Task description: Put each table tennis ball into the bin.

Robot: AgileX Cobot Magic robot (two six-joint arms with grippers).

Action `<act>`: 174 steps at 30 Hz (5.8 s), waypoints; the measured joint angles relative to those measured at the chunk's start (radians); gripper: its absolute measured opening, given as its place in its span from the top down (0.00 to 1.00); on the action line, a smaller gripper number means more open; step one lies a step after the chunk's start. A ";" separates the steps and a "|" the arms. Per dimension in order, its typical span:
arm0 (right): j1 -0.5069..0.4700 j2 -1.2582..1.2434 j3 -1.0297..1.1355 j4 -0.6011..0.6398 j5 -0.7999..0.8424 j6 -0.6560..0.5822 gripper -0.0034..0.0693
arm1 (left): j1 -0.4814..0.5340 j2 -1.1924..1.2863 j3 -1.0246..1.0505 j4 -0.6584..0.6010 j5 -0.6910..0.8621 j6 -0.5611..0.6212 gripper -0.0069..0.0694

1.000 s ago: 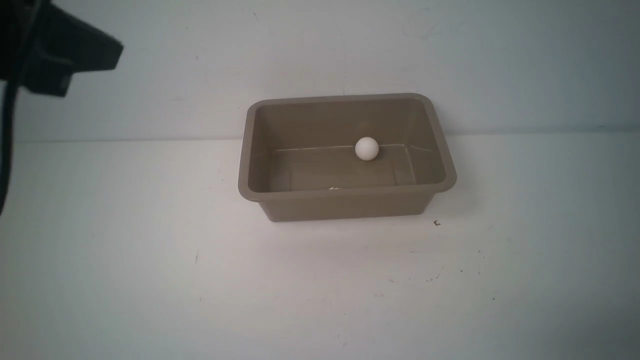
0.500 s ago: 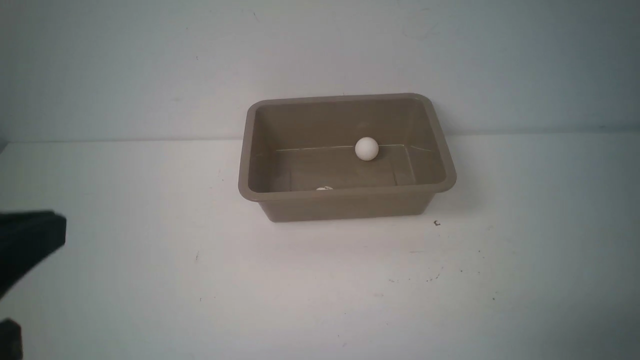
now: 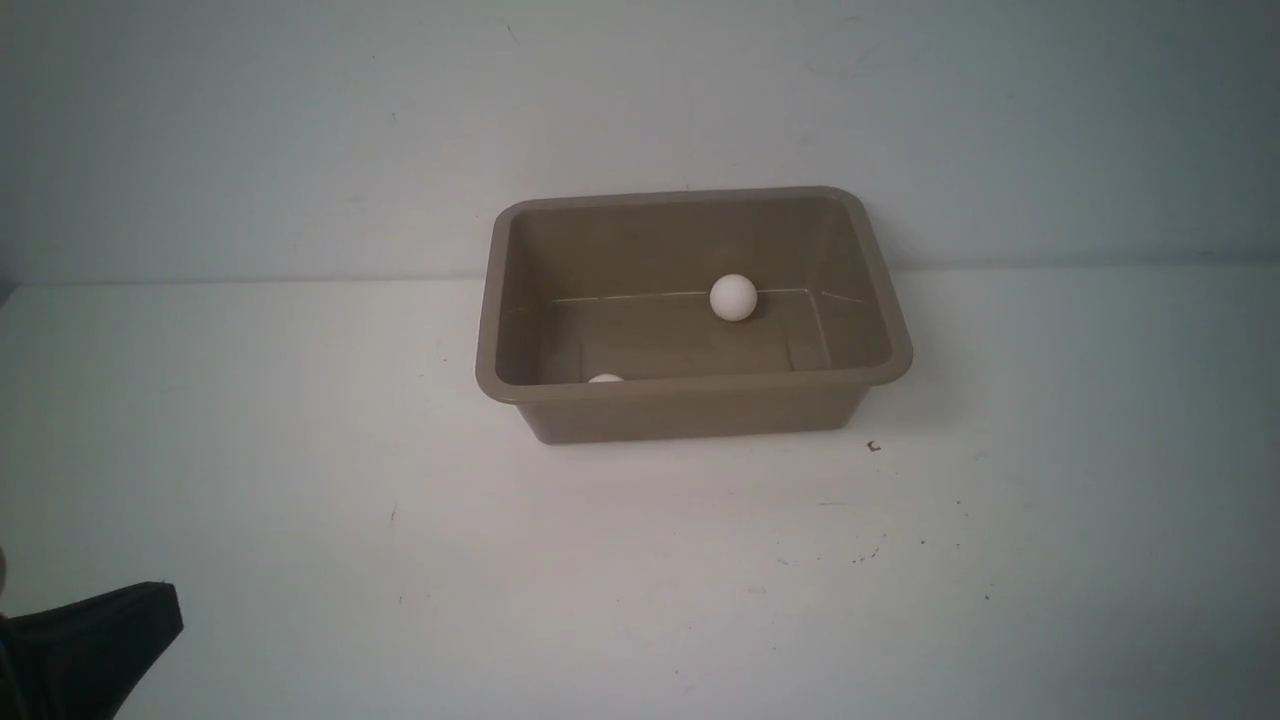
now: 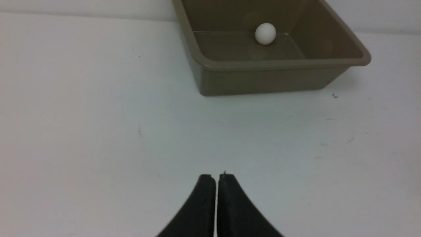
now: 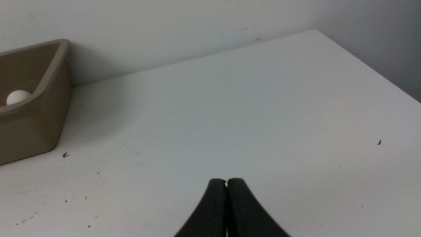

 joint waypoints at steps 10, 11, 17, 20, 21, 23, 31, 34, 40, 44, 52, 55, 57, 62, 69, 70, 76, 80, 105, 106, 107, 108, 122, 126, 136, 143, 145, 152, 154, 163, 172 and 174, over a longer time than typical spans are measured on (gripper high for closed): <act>0.000 0.000 0.000 0.000 0.000 0.000 0.98 | 0.000 -0.001 0.009 -0.208 0.016 0.000 0.91; 0.000 0.000 0.000 0.000 0.000 0.000 0.98 | 0.000 -0.001 0.009 -0.209 0.013 0.000 0.91; 0.000 0.000 0.000 0.000 0.000 0.000 0.98 | 0.000 -0.045 0.011 -0.174 -0.190 0.093 0.91; 0.000 0.000 0.000 0.000 0.000 0.000 0.98 | 0.000 -0.132 0.024 -0.108 -0.281 0.224 0.91; 0.000 0.000 0.000 0.000 0.000 0.000 0.98 | 0.000 -0.183 0.039 -0.086 -0.327 0.277 0.91; 0.000 0.000 0.000 0.000 0.000 0.000 0.98 | 0.000 -0.226 0.063 -0.078 -0.369 0.306 0.91; 0.000 0.000 0.000 0.000 0.000 0.000 0.98 | 0.000 -0.394 0.348 -0.255 -0.701 0.288 0.91; 0.000 0.000 0.000 0.000 0.000 0.000 0.98 | 0.000 -0.406 0.424 -0.385 -0.793 0.288 0.91; 0.000 0.000 0.000 0.000 0.000 0.000 0.98 | 0.000 -0.408 0.438 -0.635 -0.906 0.441 0.91; 0.000 0.000 0.000 0.000 0.000 0.000 0.98 | 0.000 -0.408 0.438 -0.700 -0.915 0.607 0.91; 0.000 0.000 0.000 0.000 0.000 0.000 0.98 | 0.000 -0.408 0.438 -0.705 -0.924 0.724 0.91; 0.000 0.000 0.000 0.000 0.000 0.000 0.98 | 0.000 -0.408 0.438 -0.639 -0.923 0.689 0.91; 0.000 0.000 0.000 0.000 0.000 0.000 0.98 | 0.000 -0.408 0.438 -0.526 -0.921 0.600 0.91; 0.000 0.000 0.000 0.000 0.000 0.000 0.98 | 0.000 -0.408 0.438 -0.115 -0.876 0.182 0.91; 0.000 0.000 0.000 0.000 0.000 0.000 0.98 | 0.000 -0.408 0.438 0.365 -0.629 -0.238 0.91; 0.000 0.000 0.000 0.000 0.000 0.000 0.98 | 0.000 -0.408 0.438 0.399 -0.599 -0.257 0.91; 0.000 0.000 0.000 0.000 0.000 0.000 0.98 | 0.000 -0.408 0.438 0.514 -0.463 -0.301 0.91; 0.000 0.000 0.000 0.000 0.000 0.000 0.98 | 0.000 -0.408 0.438 0.540 -0.424 -0.300 0.91; 0.000 0.000 0.000 0.000 0.000 0.000 0.98 | 0.000 -0.408 0.438 0.547 -0.307 -0.322 0.91; 0.000 0.000 0.000 0.000 0.000 0.000 0.98 | 0.000 -0.408 0.438 0.547 -0.307 -0.322 0.91; 0.000 0.000 0.000 0.000 0.000 0.000 0.98 | 0.000 -0.408 0.438 0.547 -0.307 -0.322 0.91; 0.000 0.000 0.000 0.000 0.000 0.000 0.98 | 0.000 -0.408 0.438 0.547 -0.307 -0.322 0.91; 0.000 0.000 0.000 0.000 0.000 0.000 0.98 | 0.000 -0.408 0.438 0.548 -0.307 -0.322 0.91; 0.000 0.000 0.000 0.000 0.000 0.000 0.98 | 0.000 -0.408 0.438 0.548 -0.307 -0.322 0.91; 0.000 0.000 0.000 0.000 0.000 0.000 0.98 | -0.003 -0.408 0.438 0.548 -0.306 -0.322 0.91; 0.000 0.000 0.000 0.000 0.000 0.000 0.98 | -0.003 -0.408 0.438 0.548 -0.306 -0.322 0.91; 0.000 0.000 0.000 0.000 0.000 0.000 0.98 | -0.003 -0.408 0.438 0.548 -0.306 -0.322 0.91; 0.000 0.000 0.000 0.000 0.000 0.000 0.98 | -0.003 -0.408 0.438 0.548 -0.306 -0.322 0.91; 0.000 0.000 0.000 0.000 0.000 0.000 0.98 | -0.003 -0.408 0.438 0.548 -0.306 -0.322 0.91; 0.000 0.000 0.000 0.000 0.000 0.000 0.98 | -0.003 -0.408 0.438 0.548 -0.306 -0.322 0.91; 0.000 0.000 0.000 0.000 0.000 0.000 0.98 | -0.003 -0.408 0.438 0.548 -0.306 -0.322 0.91; 0.000 0.000 0.000 0.000 0.000 0.000 0.98 | -0.003 -0.408 0.438 0.548 -0.306 -0.322 0.91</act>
